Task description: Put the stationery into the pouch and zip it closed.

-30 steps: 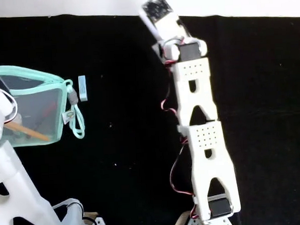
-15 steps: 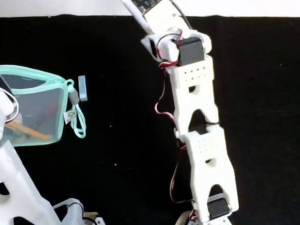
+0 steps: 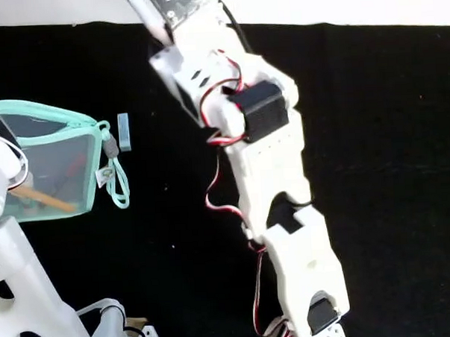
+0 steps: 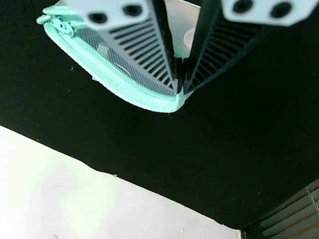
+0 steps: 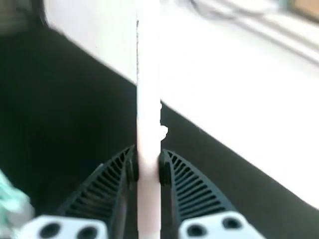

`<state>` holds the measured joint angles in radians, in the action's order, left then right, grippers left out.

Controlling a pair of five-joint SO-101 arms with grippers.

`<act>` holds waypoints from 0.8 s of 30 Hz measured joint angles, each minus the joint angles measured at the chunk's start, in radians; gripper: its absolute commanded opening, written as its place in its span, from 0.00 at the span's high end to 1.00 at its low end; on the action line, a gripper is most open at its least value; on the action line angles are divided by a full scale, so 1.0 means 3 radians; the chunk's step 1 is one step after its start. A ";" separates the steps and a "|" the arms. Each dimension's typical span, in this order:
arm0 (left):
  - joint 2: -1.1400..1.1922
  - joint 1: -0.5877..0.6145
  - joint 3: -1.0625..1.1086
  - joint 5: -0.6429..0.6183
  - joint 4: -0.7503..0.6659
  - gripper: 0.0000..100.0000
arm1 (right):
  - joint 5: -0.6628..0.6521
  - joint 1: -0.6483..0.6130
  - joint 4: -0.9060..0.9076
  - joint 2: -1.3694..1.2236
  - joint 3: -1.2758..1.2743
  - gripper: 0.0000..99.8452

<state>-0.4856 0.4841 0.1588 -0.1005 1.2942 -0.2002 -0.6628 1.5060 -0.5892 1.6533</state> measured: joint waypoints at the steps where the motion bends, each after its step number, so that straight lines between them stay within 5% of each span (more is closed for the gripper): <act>1: 0.0000 0.0000 0.0005 0.0000 0.0000 0.99 | 0.0097 -0.0041 -0.0072 0.0020 0.0000 0.99; 11: 0.0000 -0.0010 0.0015 0.0000 -0.0087 0.99 | 0.0834 -0.0455 -0.0373 0.0036 0.0000 0.99; 24: 0.0000 -0.0215 0.0102 -0.0783 -0.0230 0.99 | 0.0941 -0.0788 -0.0547 -0.0031 0.0005 0.99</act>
<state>-0.4856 0.4196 0.1895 -0.3353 1.2252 0.0821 -0.8991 1.3418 -0.5984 1.6548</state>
